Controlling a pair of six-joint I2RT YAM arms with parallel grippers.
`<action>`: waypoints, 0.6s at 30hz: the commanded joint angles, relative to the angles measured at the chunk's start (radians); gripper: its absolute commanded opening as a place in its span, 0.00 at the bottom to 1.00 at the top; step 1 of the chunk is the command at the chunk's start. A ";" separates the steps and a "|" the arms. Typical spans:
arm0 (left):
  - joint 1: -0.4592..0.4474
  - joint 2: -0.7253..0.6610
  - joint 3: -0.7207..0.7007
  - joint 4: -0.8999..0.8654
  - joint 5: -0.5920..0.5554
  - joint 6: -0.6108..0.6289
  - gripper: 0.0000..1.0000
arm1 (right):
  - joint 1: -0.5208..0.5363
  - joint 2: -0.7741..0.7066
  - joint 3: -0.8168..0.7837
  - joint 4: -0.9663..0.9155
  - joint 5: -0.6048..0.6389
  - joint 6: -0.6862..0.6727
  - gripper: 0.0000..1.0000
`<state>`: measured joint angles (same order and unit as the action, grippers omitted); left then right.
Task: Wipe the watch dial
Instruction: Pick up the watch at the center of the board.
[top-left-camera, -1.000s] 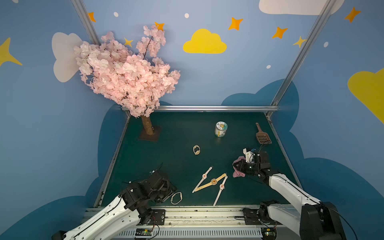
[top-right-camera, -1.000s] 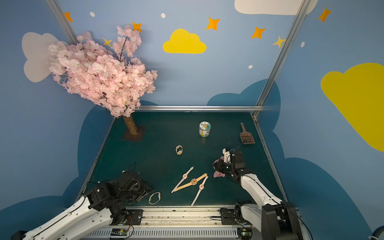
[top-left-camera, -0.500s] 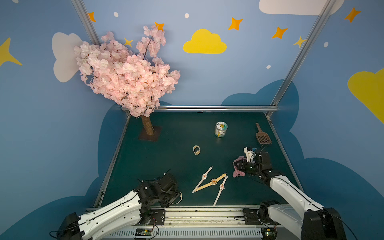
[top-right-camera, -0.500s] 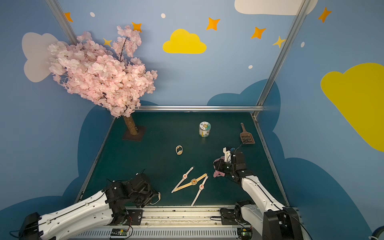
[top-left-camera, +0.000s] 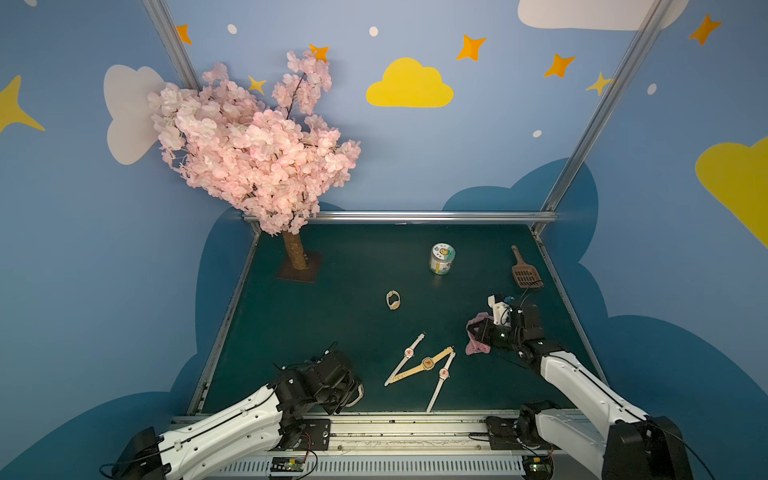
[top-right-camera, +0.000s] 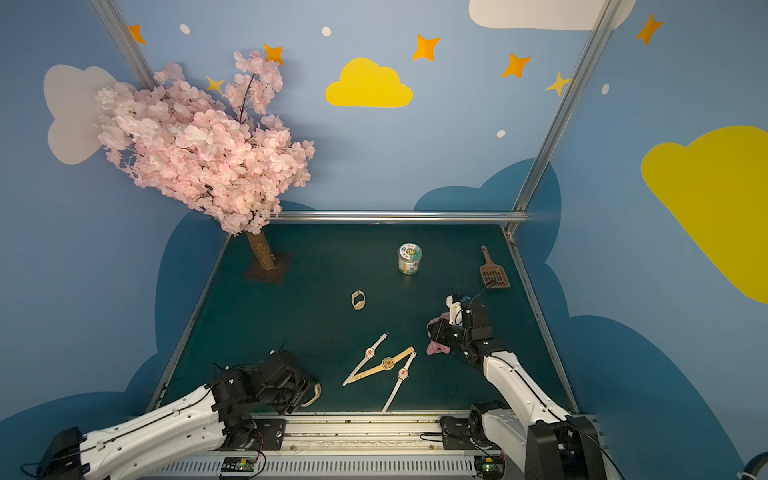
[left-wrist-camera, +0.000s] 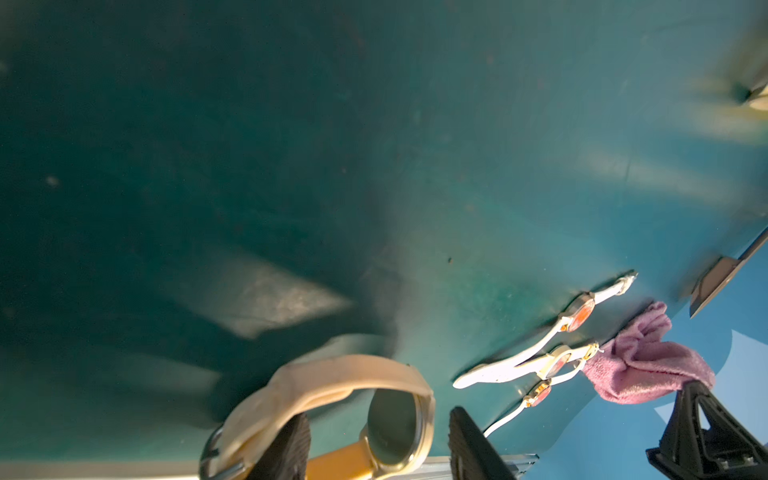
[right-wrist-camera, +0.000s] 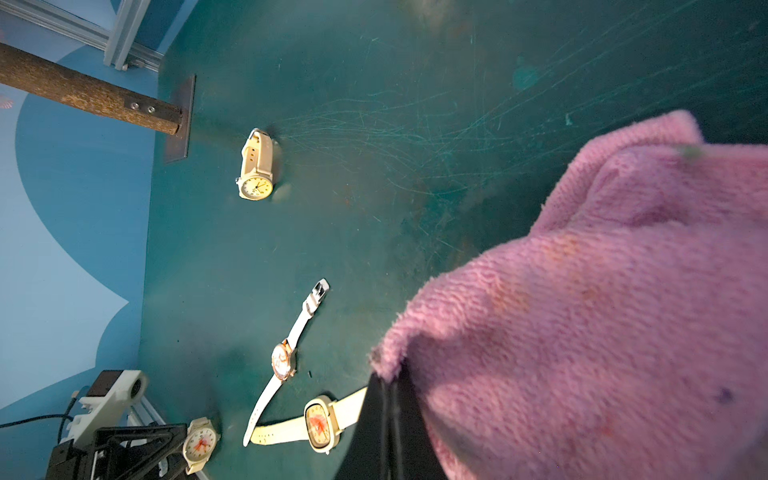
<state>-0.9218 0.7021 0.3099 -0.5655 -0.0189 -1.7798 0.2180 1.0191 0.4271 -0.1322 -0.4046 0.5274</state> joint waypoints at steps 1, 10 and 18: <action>0.007 0.016 -0.012 0.025 -0.030 -0.002 0.54 | 0.009 -0.016 -0.004 -0.017 0.004 0.011 0.00; 0.041 0.195 0.008 0.156 0.048 0.090 0.50 | 0.014 -0.016 -0.005 -0.018 0.009 0.019 0.00; 0.093 0.239 0.032 0.152 0.078 0.167 0.38 | 0.017 -0.028 -0.004 -0.032 0.013 0.019 0.00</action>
<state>-0.8494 0.9329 0.3386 -0.3981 0.0319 -1.6695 0.2291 1.0080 0.4271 -0.1413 -0.4007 0.5430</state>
